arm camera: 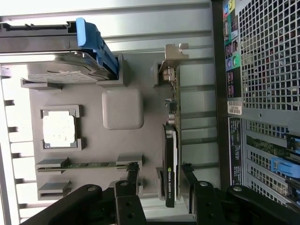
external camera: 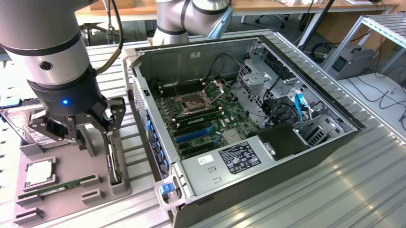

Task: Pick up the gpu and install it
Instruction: 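Pick up the gpu and move the gpu toward the slot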

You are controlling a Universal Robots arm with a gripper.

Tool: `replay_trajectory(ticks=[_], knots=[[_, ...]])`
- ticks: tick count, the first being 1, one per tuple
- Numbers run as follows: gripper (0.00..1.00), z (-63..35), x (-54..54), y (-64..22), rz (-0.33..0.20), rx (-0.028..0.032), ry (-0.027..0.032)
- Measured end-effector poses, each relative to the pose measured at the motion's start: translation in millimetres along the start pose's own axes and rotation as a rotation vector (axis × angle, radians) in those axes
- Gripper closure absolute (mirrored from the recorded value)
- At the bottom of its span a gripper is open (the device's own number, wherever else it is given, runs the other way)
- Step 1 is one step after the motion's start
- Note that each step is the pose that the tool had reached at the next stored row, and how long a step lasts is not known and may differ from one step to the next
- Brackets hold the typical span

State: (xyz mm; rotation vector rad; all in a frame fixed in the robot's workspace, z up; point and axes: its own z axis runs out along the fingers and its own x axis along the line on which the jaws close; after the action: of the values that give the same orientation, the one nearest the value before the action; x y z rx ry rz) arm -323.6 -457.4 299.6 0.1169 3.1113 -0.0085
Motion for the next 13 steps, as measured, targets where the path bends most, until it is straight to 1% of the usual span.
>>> replay_trajectory(ticks=[8,13], knots=[[0.52,1.2,-6.7,0.6,0.0,0.0,0.0],[0.52,2.1,-8.2,0.8,0.0,0.0,-0.0001]])
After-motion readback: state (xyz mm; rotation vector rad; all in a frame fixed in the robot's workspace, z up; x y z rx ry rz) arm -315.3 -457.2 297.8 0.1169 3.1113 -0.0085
